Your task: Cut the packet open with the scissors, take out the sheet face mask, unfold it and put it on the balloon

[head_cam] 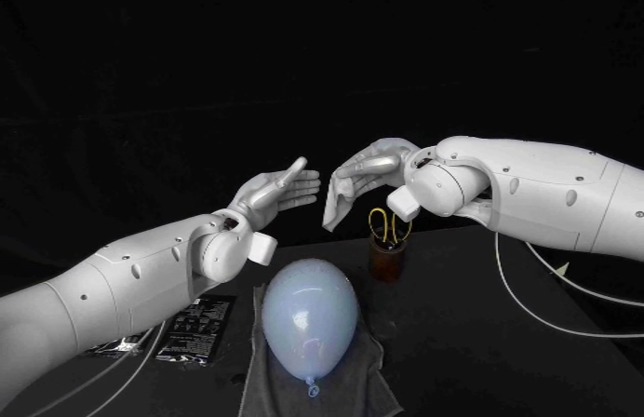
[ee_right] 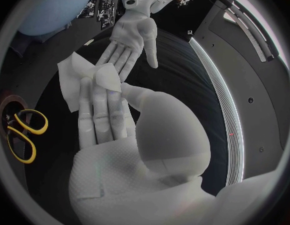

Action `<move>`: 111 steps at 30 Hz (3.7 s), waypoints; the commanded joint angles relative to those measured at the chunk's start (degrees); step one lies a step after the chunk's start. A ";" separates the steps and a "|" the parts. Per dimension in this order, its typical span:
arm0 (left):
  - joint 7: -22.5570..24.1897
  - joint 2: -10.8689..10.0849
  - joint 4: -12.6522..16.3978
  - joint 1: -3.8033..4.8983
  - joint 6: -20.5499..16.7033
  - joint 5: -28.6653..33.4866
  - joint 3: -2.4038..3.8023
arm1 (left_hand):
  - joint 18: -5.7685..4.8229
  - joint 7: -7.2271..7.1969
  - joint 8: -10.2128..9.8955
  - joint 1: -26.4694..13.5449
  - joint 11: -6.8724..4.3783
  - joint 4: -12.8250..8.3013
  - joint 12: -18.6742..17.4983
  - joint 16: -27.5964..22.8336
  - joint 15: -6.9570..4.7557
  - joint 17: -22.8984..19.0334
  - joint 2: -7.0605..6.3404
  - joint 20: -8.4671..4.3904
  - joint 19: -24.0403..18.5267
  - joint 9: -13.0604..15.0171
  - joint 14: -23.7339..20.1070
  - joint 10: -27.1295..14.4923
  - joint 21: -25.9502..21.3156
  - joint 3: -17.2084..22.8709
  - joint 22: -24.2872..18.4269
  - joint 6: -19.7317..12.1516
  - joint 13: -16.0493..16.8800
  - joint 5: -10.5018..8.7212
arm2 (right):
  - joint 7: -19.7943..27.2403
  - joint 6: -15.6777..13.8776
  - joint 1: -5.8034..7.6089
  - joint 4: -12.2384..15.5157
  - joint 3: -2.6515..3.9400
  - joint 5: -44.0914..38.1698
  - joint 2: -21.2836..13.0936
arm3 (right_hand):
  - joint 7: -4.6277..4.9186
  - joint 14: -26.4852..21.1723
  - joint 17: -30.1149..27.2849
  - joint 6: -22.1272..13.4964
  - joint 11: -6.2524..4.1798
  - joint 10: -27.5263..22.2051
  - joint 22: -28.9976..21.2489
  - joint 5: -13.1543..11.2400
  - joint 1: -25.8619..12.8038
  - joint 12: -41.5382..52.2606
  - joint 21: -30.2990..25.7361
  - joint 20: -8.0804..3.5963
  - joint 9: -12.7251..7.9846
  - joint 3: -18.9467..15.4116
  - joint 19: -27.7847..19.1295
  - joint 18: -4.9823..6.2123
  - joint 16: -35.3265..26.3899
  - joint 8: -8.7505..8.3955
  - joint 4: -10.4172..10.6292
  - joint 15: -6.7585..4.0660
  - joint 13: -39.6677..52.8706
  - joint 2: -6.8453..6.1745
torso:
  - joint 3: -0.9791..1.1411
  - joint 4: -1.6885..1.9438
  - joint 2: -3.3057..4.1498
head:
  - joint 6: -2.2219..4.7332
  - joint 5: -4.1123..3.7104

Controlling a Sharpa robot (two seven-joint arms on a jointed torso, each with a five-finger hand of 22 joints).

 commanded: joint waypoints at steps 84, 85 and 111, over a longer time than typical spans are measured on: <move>-4.28 6.64 -6.33 -3.46 15.46 16.56 2.07 | 5.77 6.53 -4.86 -2.57 3.48 -0.13 0.04 -0.88 1.13 -0.08 17.15 -0.11 25.33 -2.41 16.07 1.14 1.44 -30.90 1.07 -4.80 0.13 -0.15 | 12.74 -0.12 -1.14 -3.77 0.65 13.13 6.00 | 3.09 13.61 25.97 -31.27 2.50 -23.89 -2.30 0.74 -13.30 0.21 6.56 -2.14 -11.17 -22.43 17.85 0.55 35.64 -13.86 15.37 -0.96 -0.17 1.29 | 0.06 0.12 0.03 | 0.87 -0.08; -4.28 6.54 -6.28 -3.46 15.40 16.61 2.07 | 5.77 6.46 -4.83 -1.97 3.44 -0.20 0.03 -0.97 1.12 -0.12 17.21 -0.10 25.46 -2.38 16.07 1.33 1.38 -30.92 1.04 -4.66 0.13 -0.14 | 14.23 -0.38 -1.14 -3.52 0.65 13.82 5.57 | 3.58 12.68 23.33 -26.84 2.59 -22.03 -2.66 0.80 -12.38 0.87 6.14 -2.13 -9.72 -22.34 17.46 0.57 33.52 -12.46 14.87 -0.90 -0.03 1.41 | 0.06 0.12 0.03 | 0.81 -0.02; -4.87 -0.26 0.62 -3.35 10.60 17.82 1.99 | 5.05 6.56 -5.07 23.19 3.51 -5.42 0.06 -2.92 1.40 -1.03 16.69 -0.03 22.25 -2.33 16.69 0.90 -2.16 -24.10 0.92 -3.45 0.13 -0.07 | 23.81 -9.86 -3.94 14.12 0.03 -30.34 -13.12 | -1.06 20.21 53.36 1.15 -2.70 -3.54 16.30 6.53 -0.88 33.34 28.45 -5.96 -9.17 -7.88 22.06 -1.74 58.45 -8.00 -3.85 -5.18 29.58 -7.38 | 0.23 0.09 0.11 | -0.83 0.88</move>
